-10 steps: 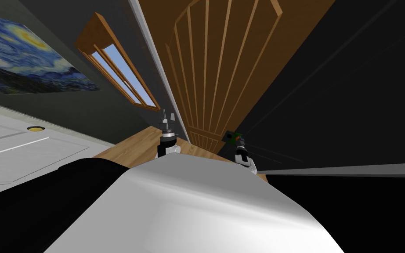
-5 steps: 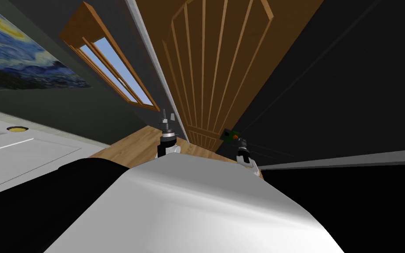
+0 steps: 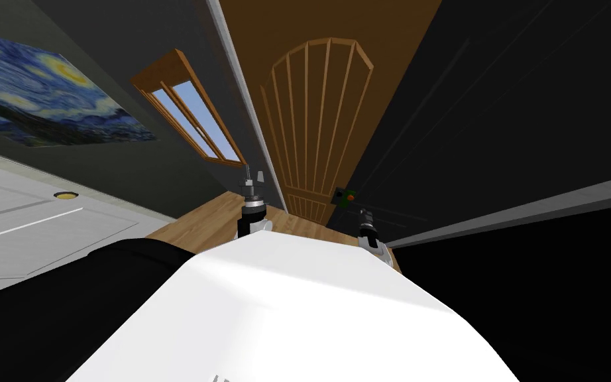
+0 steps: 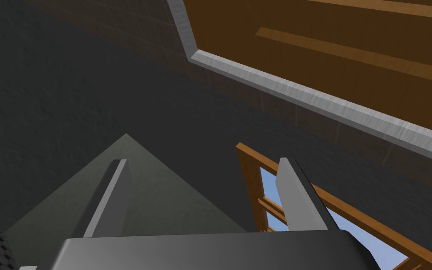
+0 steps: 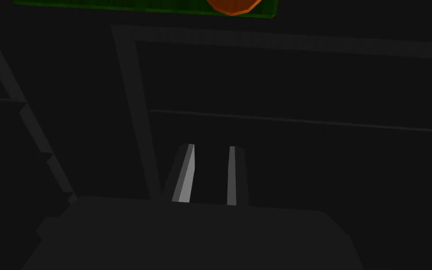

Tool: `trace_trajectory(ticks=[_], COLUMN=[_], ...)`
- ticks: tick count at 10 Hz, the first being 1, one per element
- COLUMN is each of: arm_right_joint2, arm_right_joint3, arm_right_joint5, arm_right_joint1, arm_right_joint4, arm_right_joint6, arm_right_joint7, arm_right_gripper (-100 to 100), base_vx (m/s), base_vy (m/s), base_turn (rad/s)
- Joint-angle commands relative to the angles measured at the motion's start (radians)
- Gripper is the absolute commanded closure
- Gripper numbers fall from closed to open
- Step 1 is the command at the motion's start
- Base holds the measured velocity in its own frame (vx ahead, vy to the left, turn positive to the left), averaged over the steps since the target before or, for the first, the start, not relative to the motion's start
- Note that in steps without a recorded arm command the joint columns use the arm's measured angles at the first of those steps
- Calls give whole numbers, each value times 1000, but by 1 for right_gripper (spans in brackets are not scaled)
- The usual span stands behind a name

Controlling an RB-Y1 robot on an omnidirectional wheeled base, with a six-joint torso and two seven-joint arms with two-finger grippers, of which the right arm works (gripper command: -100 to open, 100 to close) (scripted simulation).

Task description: Pull the door open

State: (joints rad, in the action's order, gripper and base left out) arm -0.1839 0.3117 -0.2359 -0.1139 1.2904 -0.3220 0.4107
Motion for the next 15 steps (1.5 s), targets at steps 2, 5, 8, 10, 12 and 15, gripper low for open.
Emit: trace_trajectory(ticks=[2, 5, 8, 10, 12, 15], arm_right_joint2=[6, -15, -31, -27, -15, 8], arm_right_joint3=[-27, 23, 64, 61, 42, 1], arm_right_joint5=[-6, 2, 8, 7, 5, -1], arm_right_joint1=[7, -18, -28, -17, 4, 41], arm_right_joint4=[13, -3, -21, -22, -18, -7], arm_right_joint6=[-5, 8, 19, 19, 16, 7], arm_right_joint7=[11, 4, -6, -8, -10, -11], arm_right_gripper=[-100, -100, -100, -100, -100, -100], base_vx=[-171, -40, 54, 171, 212, 216], base_vy=[114, -13, -79, -26, 28, 89], base_turn=[68, -127, -92, 39, 117, 175])
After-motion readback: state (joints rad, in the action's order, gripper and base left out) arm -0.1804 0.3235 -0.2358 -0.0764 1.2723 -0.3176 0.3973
